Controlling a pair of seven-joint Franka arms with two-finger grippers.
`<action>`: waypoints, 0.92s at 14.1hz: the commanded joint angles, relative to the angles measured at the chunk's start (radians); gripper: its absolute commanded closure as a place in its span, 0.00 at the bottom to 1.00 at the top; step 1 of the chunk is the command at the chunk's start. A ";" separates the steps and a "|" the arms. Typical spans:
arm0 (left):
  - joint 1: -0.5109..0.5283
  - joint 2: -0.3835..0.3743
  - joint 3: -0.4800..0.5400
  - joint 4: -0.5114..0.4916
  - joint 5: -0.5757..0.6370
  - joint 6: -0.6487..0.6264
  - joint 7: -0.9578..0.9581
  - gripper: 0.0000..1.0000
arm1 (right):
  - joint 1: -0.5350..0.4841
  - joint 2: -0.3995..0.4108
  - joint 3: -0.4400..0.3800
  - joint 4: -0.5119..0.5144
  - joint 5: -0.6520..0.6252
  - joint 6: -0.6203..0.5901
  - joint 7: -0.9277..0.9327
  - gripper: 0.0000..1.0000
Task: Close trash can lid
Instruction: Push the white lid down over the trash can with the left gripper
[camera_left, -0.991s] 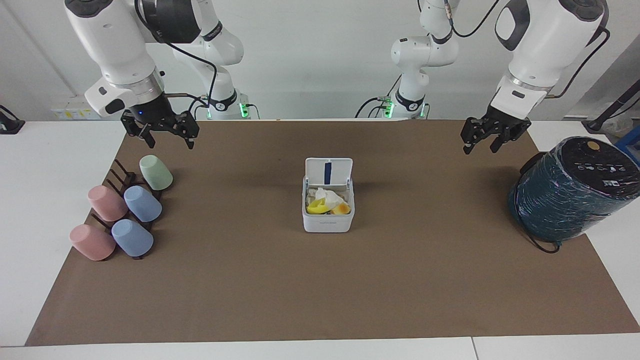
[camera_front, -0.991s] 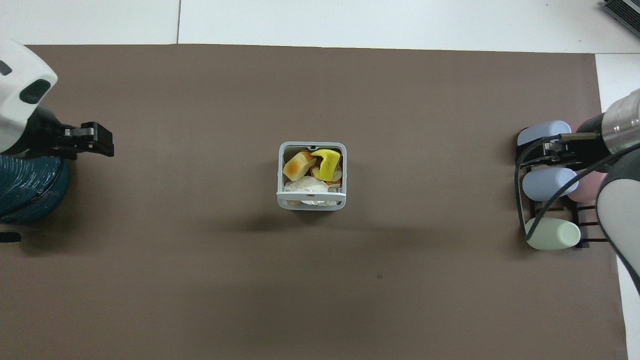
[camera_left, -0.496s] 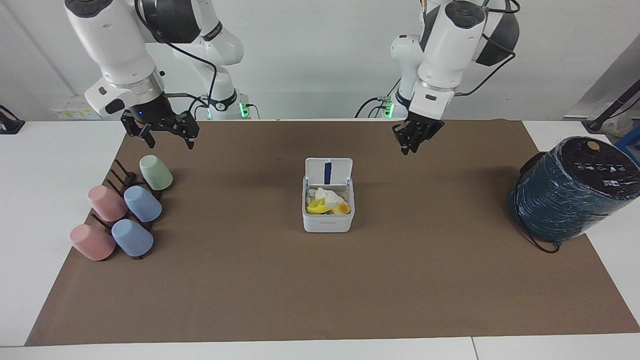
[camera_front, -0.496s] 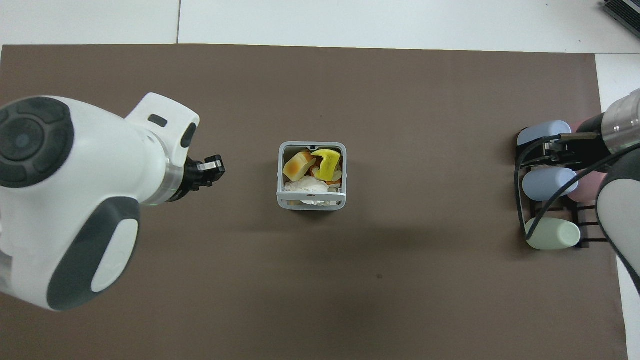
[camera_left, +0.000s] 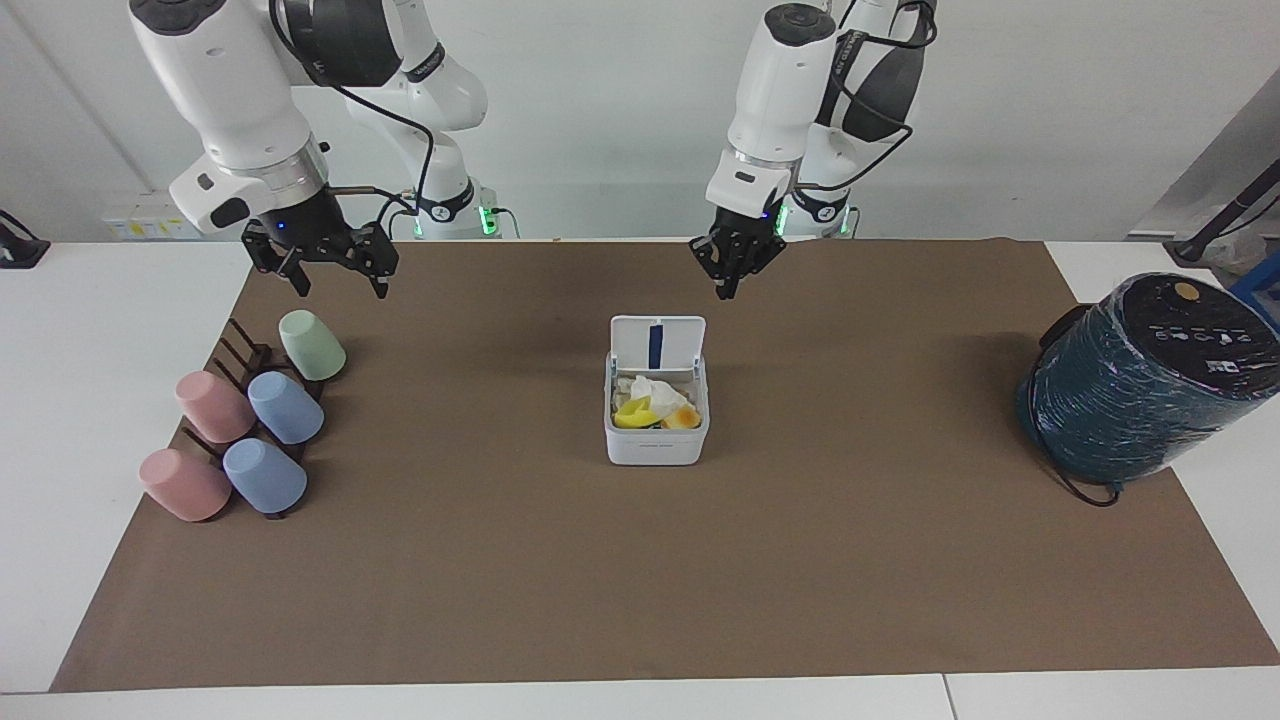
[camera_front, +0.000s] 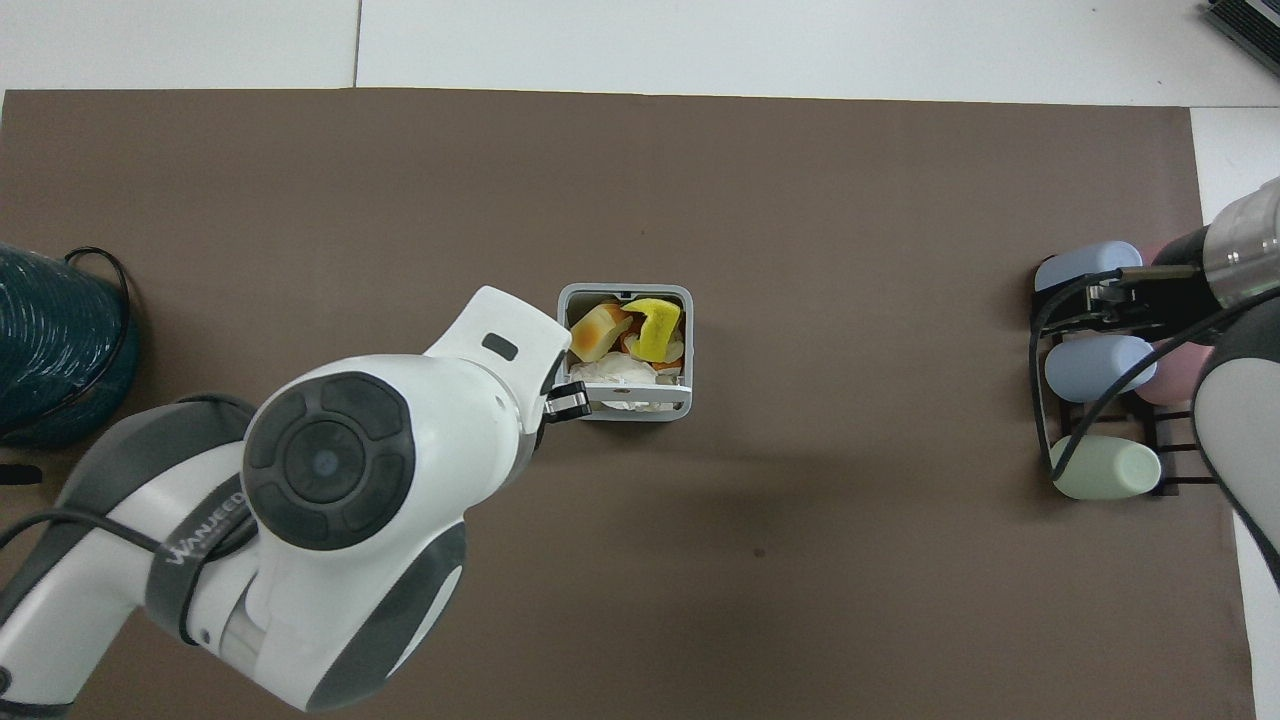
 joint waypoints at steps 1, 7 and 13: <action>-0.062 0.018 0.018 -0.036 -0.008 0.063 -0.056 0.91 | -0.014 -0.009 0.008 -0.011 0.006 -0.006 -0.020 0.00; -0.073 0.107 0.018 -0.036 -0.008 0.310 -0.127 0.91 | -0.014 -0.009 0.009 -0.011 0.006 -0.006 -0.020 0.00; -0.001 0.188 0.018 -0.007 -0.008 0.496 -0.121 0.91 | -0.014 -0.009 0.009 -0.011 0.006 -0.006 -0.020 0.00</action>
